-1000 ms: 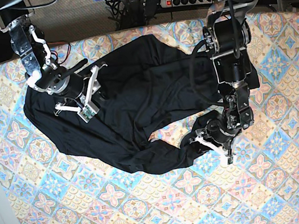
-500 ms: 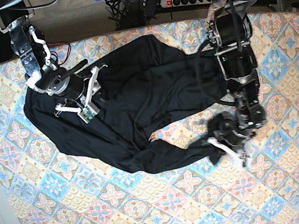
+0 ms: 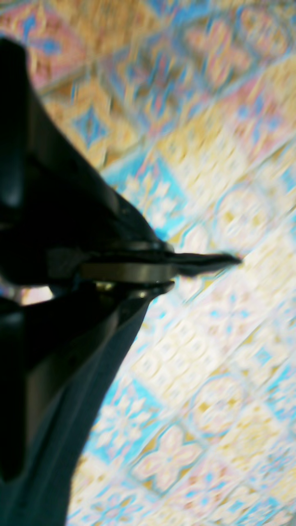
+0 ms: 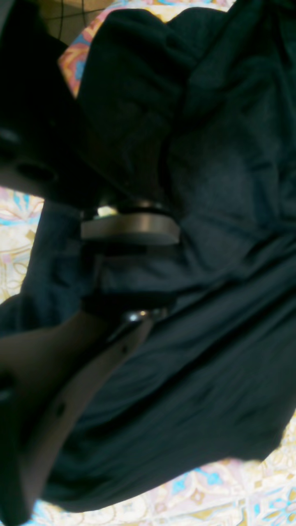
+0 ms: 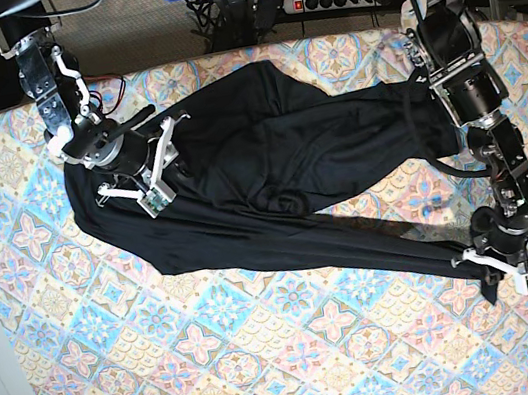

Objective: Layout the t-shirt on the table in an organized manner, then fold the t-shirt properly
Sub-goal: 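Hold the shirt ends with both grippers and stretch it taut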

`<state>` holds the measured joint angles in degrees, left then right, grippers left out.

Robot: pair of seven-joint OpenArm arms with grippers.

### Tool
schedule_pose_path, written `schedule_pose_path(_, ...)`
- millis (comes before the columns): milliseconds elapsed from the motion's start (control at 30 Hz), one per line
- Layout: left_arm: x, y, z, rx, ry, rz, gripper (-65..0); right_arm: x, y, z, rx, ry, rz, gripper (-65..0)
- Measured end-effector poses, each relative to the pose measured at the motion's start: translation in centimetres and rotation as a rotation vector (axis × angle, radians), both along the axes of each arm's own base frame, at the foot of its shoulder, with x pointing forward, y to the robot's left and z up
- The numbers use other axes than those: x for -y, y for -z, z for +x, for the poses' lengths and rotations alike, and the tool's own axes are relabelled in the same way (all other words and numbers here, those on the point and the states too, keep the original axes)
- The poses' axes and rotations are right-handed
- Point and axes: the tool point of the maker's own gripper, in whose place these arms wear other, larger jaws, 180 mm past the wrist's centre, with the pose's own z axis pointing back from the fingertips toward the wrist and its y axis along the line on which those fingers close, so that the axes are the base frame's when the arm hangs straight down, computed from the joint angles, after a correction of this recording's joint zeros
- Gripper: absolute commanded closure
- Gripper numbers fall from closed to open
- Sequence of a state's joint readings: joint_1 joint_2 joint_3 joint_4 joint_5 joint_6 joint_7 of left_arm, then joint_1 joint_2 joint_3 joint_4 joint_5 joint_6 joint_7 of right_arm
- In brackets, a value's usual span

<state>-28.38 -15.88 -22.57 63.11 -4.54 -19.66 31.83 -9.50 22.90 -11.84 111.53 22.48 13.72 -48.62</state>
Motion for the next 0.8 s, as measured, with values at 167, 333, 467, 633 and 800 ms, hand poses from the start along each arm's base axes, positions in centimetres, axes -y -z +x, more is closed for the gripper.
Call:
schedule_pose_path(167, 0.6, 2.5, -1.4, -0.061, 0.011, -0.005, 0.0, 0.9, -0.6, 3.2, 0.033, 0.023, -0.016, -19.3)
schedule_pose_path(333, 0.5, 3.8, -2.4, -0.088, 0.013, -0.006, -2.9, 2.9, -1.7, 7.5, 0.078, 0.072, -0.046, -19.2)
schedule_pose_path(467, 0.1, 4.4, -3.2, -0.107, 0.005, -0.007, -10.7, 6.1, 0.1, 9.9, 0.009, 0.103, -0.154, -19.1)
schedule_pose_path(633, -1.2, 3.8, -4.9, -0.111, -0.034, -0.006, -16.1, 4.0, 0.0, 13.8, 0.034, 0.032, -0.158, -19.3)
schedule_pose_path(800, -2.1, 2.6, -5.8, -0.102, -0.058, 0.016, -16.2, 5.3, 1.8, 15.2, -0.014, 0.035, -0.221, -22.6)
